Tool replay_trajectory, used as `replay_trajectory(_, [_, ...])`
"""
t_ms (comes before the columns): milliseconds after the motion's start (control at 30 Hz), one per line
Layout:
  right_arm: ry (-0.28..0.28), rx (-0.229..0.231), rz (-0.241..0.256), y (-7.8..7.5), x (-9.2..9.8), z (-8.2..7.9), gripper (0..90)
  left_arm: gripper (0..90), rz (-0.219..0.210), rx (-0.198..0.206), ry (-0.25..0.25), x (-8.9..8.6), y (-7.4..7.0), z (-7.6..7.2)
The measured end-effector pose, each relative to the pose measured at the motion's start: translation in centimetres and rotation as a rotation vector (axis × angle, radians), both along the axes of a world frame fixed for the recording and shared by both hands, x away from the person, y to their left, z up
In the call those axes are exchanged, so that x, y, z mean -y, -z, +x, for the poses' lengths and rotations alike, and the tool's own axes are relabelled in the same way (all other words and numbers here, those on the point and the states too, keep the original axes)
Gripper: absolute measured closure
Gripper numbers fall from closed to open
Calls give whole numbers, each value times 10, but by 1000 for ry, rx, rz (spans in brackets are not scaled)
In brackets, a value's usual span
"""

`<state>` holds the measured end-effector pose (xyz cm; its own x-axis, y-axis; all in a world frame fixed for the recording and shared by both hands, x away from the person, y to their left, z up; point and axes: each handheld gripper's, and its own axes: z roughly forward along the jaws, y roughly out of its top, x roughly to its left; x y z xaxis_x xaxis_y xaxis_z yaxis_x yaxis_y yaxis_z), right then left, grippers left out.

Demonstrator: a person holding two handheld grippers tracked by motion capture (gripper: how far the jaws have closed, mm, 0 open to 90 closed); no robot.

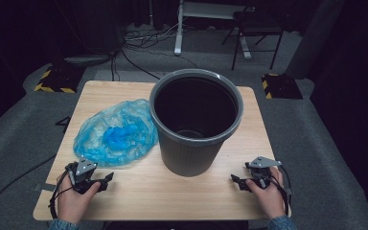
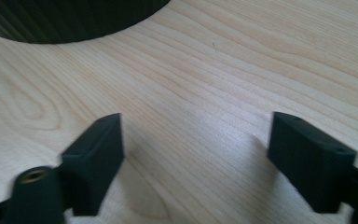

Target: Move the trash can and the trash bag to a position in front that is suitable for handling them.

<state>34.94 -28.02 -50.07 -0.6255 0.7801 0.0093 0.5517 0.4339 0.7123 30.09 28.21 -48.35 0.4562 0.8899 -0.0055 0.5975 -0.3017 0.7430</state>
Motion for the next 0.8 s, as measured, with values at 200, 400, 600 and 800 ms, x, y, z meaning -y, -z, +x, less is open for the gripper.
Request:
replay_trajectory(200, [-14,34,61,-28,5,8,216,240,-8,37,81,24,-30,8])
replay_trajectory(400, [-21,89,81,-57,-2,25,223,238,-37,78,126,49,-57,37])
replay_trajectory(600, [-50,146,55,-74,-12,46,272,240,-12,87,192,70,-65,62])
replay_trajectory(800, [-42,146,62,-79,-19,60,280,263,-64,86,179,79,-61,95])
